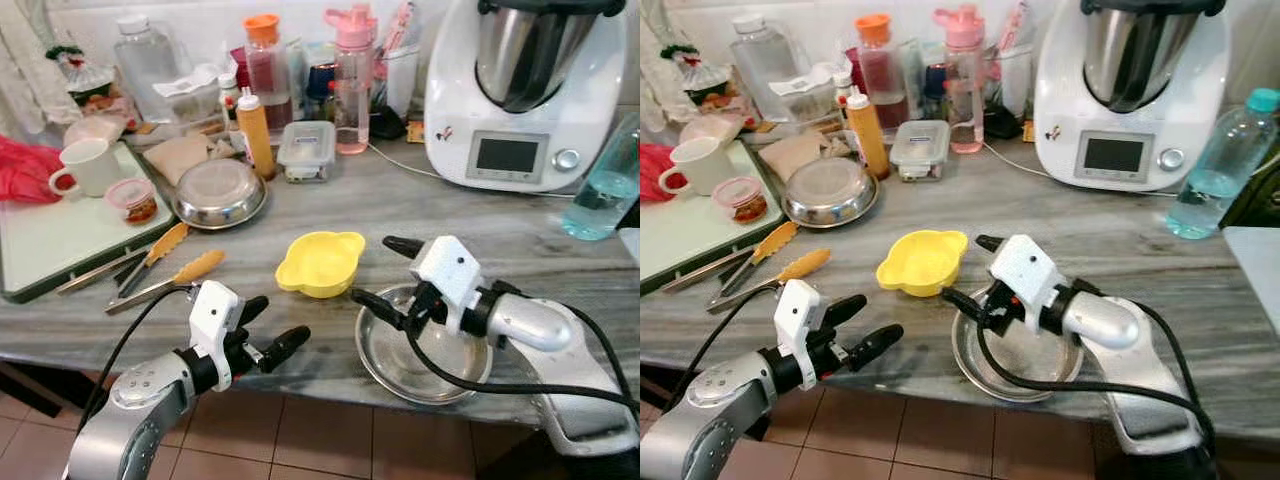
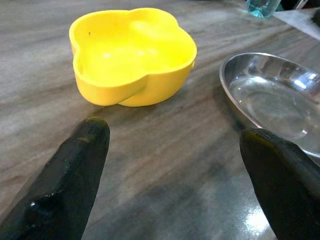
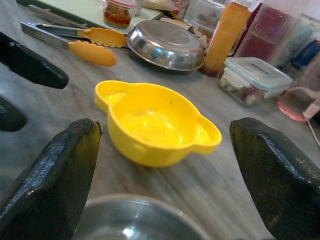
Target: Setting the table
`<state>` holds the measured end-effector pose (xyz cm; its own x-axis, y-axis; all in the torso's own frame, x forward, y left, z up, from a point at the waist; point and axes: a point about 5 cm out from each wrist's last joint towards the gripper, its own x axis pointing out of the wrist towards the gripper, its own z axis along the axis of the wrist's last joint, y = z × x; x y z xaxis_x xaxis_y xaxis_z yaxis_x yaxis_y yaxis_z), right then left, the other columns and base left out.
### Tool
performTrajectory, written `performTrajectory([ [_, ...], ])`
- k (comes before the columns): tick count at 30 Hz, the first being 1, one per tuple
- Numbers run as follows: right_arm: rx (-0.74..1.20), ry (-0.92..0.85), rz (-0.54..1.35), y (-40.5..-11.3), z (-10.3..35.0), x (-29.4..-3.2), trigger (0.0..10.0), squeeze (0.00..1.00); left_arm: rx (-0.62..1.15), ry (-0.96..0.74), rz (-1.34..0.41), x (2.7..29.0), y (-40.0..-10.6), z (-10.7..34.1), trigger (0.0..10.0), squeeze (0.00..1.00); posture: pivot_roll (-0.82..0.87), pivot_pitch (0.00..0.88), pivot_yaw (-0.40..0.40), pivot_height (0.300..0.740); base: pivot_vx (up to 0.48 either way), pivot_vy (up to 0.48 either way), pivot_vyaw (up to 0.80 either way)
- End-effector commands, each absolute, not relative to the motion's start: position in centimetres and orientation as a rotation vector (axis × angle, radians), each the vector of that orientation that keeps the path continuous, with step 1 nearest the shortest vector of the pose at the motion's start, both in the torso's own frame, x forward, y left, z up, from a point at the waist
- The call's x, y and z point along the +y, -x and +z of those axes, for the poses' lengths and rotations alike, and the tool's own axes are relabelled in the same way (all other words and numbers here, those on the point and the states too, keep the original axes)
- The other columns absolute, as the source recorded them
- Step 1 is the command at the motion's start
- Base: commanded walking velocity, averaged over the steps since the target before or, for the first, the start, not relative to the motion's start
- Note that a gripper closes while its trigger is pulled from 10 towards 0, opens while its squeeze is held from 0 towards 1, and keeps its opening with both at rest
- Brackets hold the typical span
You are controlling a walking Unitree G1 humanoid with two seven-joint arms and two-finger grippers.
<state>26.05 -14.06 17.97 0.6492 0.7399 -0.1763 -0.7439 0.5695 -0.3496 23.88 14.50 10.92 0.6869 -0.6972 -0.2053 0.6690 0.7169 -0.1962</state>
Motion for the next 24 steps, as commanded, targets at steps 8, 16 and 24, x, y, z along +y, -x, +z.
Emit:
performTrajectory([
  [8,0.152,0.437,0.868,-23.1,16.6,-14.8,10.0,1.00,0.282,0.099,-0.809,14.8,-23.7,11.0,10.0,0.00,-0.06,0.036,0.094,0.740,0.000,0.000,0.00],
  [16,0.296,0.453,0.827,-22.4,14.5,-15.8,10.0,1.00,0.308,0.138,-0.876,14.6,-23.1,11.2,10.0,0.00,-0.06,0.032,0.085,0.740,0.000,0.000,0.00],
  [24,0.344,0.455,0.826,-22.7,13.0,-15.2,10.0,1.00,0.387,0.167,-1.017,14.6,-21.5,10.8,10.0,0.00,-0.05,0.031,0.076,0.740,0.000,0.000,0.00],
])
